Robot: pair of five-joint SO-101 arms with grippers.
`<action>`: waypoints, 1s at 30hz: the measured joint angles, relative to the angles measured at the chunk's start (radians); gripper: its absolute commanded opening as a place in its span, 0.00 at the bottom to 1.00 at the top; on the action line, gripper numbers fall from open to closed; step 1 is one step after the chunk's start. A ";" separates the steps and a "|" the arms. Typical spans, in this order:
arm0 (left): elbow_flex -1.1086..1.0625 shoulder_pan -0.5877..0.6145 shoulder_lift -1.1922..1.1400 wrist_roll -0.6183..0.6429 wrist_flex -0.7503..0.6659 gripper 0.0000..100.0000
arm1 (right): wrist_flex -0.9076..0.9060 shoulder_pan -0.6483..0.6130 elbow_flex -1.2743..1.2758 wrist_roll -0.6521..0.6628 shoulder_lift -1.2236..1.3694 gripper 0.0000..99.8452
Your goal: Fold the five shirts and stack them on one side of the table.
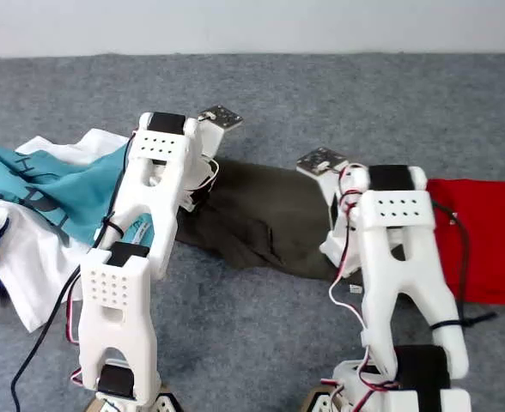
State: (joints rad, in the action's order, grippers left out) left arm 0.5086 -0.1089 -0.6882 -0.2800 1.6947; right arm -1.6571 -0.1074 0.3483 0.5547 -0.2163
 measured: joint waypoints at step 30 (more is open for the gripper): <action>0.232 0.000 -0.120 0.055 0.018 0.02 | 0.011 -0.075 0.038 0.002 0.000 0.11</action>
State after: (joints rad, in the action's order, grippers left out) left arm 0.7403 -0.1089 -0.8078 -0.2248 1.7131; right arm -1.6464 -0.1826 0.3867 0.5562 -0.2163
